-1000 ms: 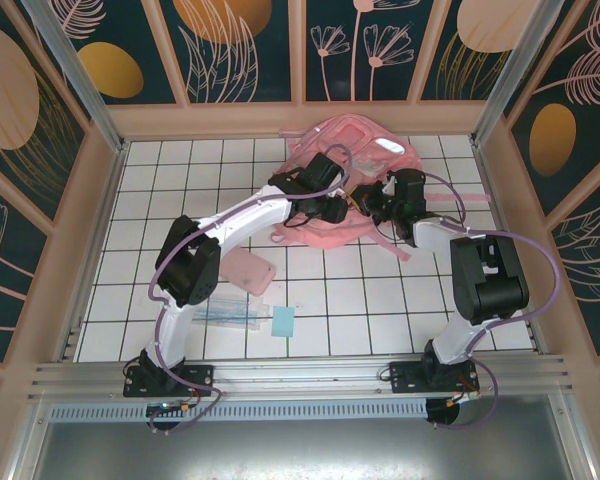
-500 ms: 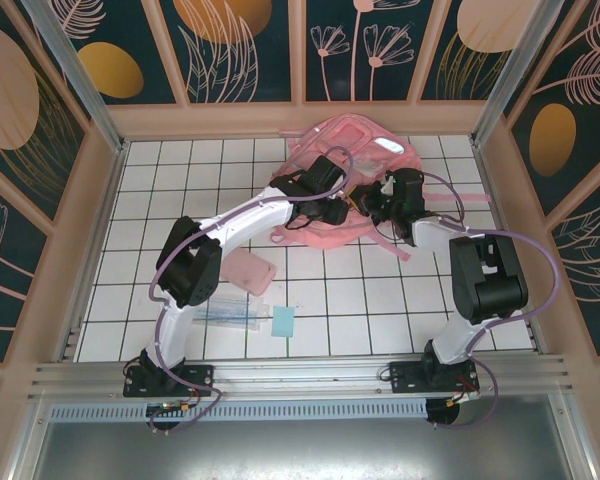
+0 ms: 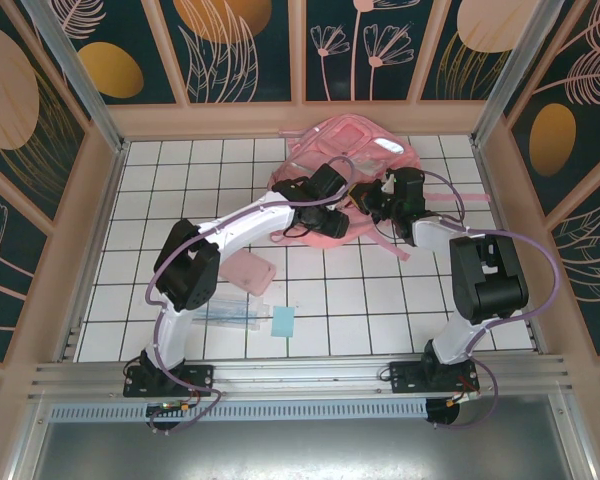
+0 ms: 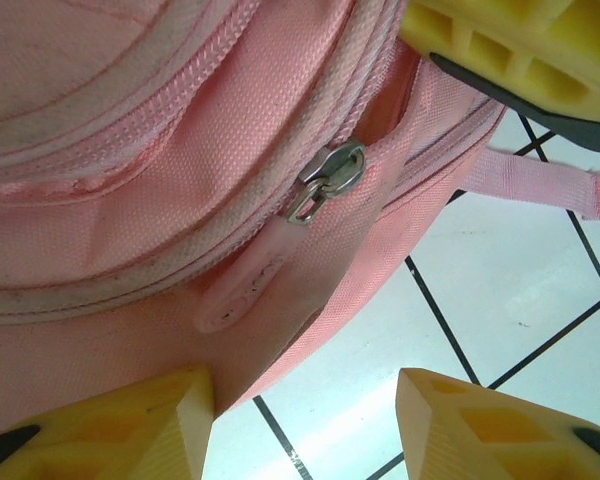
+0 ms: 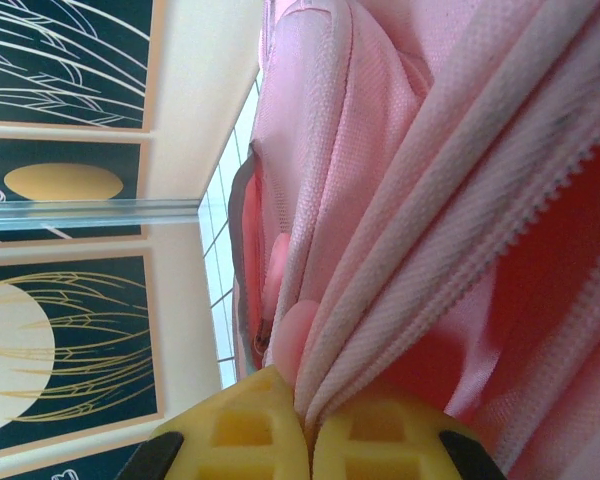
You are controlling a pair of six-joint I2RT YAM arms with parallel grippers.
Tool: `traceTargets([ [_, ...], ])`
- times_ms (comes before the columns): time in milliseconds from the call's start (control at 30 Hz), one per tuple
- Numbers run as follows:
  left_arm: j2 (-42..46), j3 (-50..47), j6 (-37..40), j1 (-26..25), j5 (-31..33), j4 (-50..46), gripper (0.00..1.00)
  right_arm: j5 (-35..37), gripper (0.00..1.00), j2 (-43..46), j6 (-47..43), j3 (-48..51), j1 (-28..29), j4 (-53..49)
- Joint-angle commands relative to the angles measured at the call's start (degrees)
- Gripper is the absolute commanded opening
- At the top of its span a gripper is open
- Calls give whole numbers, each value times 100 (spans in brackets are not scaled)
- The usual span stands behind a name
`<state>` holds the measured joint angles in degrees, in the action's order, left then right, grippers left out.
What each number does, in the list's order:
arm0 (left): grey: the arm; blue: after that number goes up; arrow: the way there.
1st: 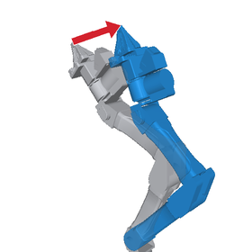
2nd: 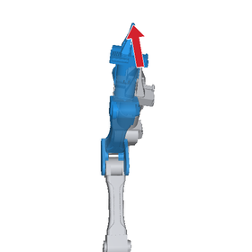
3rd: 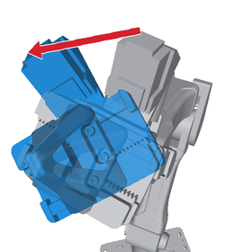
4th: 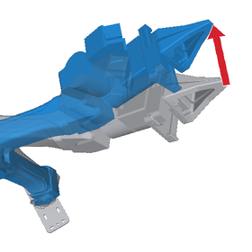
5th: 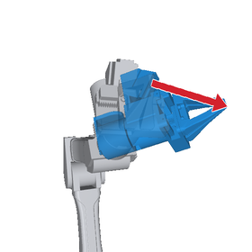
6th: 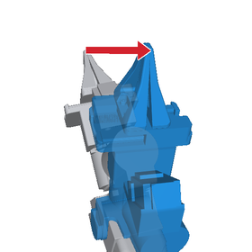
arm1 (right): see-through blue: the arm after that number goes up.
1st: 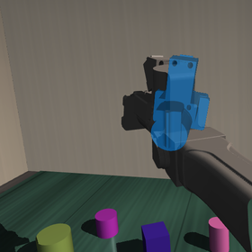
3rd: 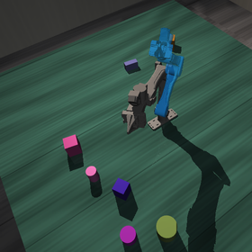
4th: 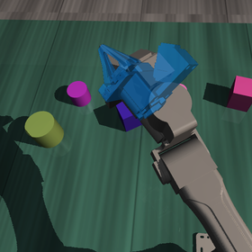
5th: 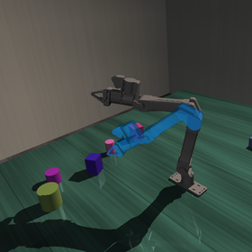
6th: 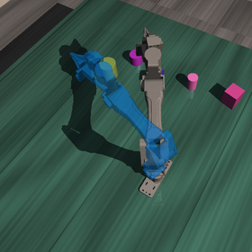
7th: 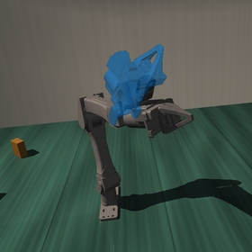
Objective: Pack books, pencil case, and school supplies into a backpack
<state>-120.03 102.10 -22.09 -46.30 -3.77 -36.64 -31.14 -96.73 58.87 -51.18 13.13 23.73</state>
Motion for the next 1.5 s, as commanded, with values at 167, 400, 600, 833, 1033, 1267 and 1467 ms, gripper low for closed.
traceTargets([
  [167, -195, 457, 97, 102, 287, -43, 53, 11, 0, 264, -143, -255, 0, 643],
  [400, -427, 777, 142, 122, 197, 57, 51, -31, 0, 308, -120, -251, 3, 684],
  [600, -554, 555, 74, 126, -114, 57, 45, -33, 0, 338, -140, -276, -8, 642],
  [833, -300, 187, -57, 124, -187, -33, 43, -7, 0, 281, -152, -302, -17, 655],
  [1033, 57, -313, -224, 122, -203, 144, 44, -11, 0, 235, -84, -295, -7, 753],
  [1267, -141, -207, -252, 128, -194, 287, 45, -11, 0, 295, -107, -323, 8, 713],
  [1467, -420, 304, -190, 135, 139, 440, 47, -31, 0, 318, -95, -292, 32, 754],
])
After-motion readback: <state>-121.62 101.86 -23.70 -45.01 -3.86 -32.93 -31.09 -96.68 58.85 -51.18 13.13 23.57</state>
